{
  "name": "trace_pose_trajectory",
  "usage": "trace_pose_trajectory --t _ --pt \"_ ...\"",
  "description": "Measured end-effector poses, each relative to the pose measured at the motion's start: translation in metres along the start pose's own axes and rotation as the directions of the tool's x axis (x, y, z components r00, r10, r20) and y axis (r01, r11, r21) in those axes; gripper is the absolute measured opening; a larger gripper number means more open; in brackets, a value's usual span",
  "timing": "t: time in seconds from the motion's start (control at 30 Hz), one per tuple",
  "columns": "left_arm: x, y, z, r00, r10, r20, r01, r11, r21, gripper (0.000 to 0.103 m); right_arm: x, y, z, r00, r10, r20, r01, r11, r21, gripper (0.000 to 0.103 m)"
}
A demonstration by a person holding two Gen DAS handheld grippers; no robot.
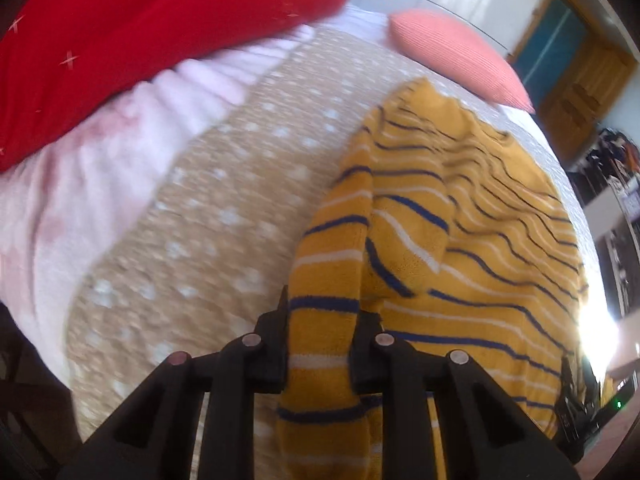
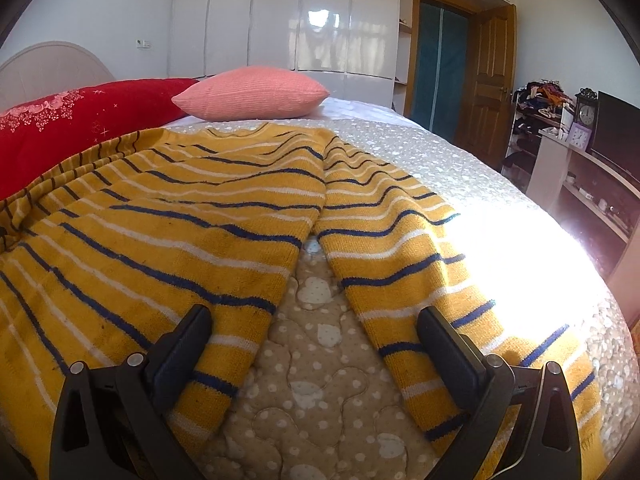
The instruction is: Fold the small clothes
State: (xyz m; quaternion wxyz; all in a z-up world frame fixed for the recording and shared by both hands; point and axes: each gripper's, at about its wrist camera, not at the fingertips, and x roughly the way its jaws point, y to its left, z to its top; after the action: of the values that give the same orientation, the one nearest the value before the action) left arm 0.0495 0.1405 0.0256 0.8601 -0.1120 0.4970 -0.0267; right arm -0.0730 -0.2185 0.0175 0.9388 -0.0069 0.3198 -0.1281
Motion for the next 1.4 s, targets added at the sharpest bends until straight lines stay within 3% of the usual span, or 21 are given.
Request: trace_pose_trajectory --t 0.17,0.3,0.4,0.47,0.57,0.6,0.67,0.73,0.77,0.87,0.93,0.97,1.03,1.07,1.1,1.13,1.17,1.27,1.33,1.4 --pt "-0.026 0.029 0.019 0.992 0.078 0.103 -0.074 0.996 -0.038 0.023 -0.002 0.001 -0.002 1.0 -0.014 0.007 0.014 1.0 -0.002 0.103" --pt "-0.05 0.05 0.016 0.978 0.153 0.139 -0.144 0.987 -0.076 0.027 -0.001 0.002 -0.002 1.0 -0.013 0.009 0.013 1.0 -0.002 0.103" --pt "-0.072 0.048 0.0 0.976 0.142 0.167 -0.133 0.989 -0.067 0.043 -0.001 0.001 -0.002 1.0 -0.007 0.007 0.007 1.0 0.001 0.103" --pt "-0.084 0.034 -0.013 0.974 0.131 0.186 -0.125 0.991 -0.044 0.06 -0.001 -0.001 -0.001 1.0 0.001 -0.004 -0.001 1.0 0.002 0.103" --pt "-0.094 0.008 -0.032 0.977 0.103 0.186 -0.105 0.994 0.001 0.066 -0.002 -0.01 0.016 0.99 0.067 -0.12 -0.066 0.998 0.016 0.1" --pt "-0.096 -0.002 -0.039 0.979 0.097 0.178 -0.102 0.995 0.018 0.066 -0.015 -0.02 0.025 0.987 0.134 -0.089 -0.13 0.99 0.051 0.089" --pt "-0.098 -0.02 -0.05 0.983 0.084 0.165 -0.093 0.995 0.046 0.067 -0.041 -0.043 0.038 0.984 0.176 0.007 -0.176 0.981 0.081 0.09" --pt "-0.1 -0.032 -0.058 0.985 0.072 0.156 -0.083 0.994 0.069 0.067 -0.053 -0.07 0.05 0.993 0.103 0.056 -0.107 0.991 0.074 0.102" --pt "-0.099 -0.036 -0.061 0.986 0.07 0.154 -0.083 0.993 0.078 0.067 -0.05 -0.083 0.054 0.996 0.066 0.053 -0.069 0.995 0.069 0.103" --pt "-0.093 -0.054 -0.067 0.988 0.07 0.141 -0.084 0.992 0.094 0.068 -0.007 -0.118 0.06 0.996 -0.017 -0.087 0.023 0.997 0.071 0.103" --pt "-0.086 -0.067 -0.071 0.991 0.061 0.115 -0.074 0.992 0.107 0.068 0.028 -0.133 0.058 0.983 0.005 -0.184 0.013 0.996 0.092 0.103" --pt "-0.083 -0.074 -0.073 0.993 0.057 0.101 -0.068 0.991 0.117 0.068 0.042 -0.135 0.057 0.974 0.052 -0.219 -0.028 0.993 0.111 0.099" --pt "-0.08 -0.09 -0.077 0.995 0.05 0.088 -0.063 0.988 0.143 0.068 0.058 -0.13 0.056 0.948 0.192 -0.254 -0.158 0.976 0.147 0.075" --pt "-0.08 -0.096 -0.079 0.995 0.054 0.089 -0.067 0.986 0.155 0.068 0.057 -0.127 0.058 0.948 0.204 -0.244 -0.176 0.975 0.134 0.061" --pt "-0.079 -0.1 -0.079 0.994 0.062 0.09 -0.076 0.983 0.167 0.068 0.057 -0.126 0.062 0.938 0.251 -0.24 -0.225 0.966 0.128 0.032" --pt "-0.079 -0.105 -0.08 0.993 0.071 0.092 -0.087 0.98 0.179 0.068 0.057 -0.129 0.066 0.917 0.314 -0.247 -0.285 0.947 0.148 0.014" --pt "-0.08 -0.108 -0.08 0.993 0.078 0.094 -0.094 0.978 0.185 0.068 0.055 -0.137 0.069 0.91 0.337 -0.243 -0.301 0.938 0.173 0.007" --pt "-0.083 -0.107 -0.077 0.99 0.095 0.107 -0.113 0.977 0.179 0.068 0.047 -0.175 0.079 0.942 0.255 -0.217 -0.213 0.956 0.199 0.007" --pt "-0.086 -0.102 -0.076 0.988 0.1 0.116 -0.118 0.981 0.154 0.068 0.047 -0.203 0.088 0.968 0.137 -0.21 -0.089 0.971 0.223 0.007" --pt "-0.087 -0.097 -0.075 0.988 0.103 0.118 -0.118 0.984 0.134 0.068 0.05 -0.231 0.095 0.977 0.007 -0.211 0.044 0.971 0.236 0.008"
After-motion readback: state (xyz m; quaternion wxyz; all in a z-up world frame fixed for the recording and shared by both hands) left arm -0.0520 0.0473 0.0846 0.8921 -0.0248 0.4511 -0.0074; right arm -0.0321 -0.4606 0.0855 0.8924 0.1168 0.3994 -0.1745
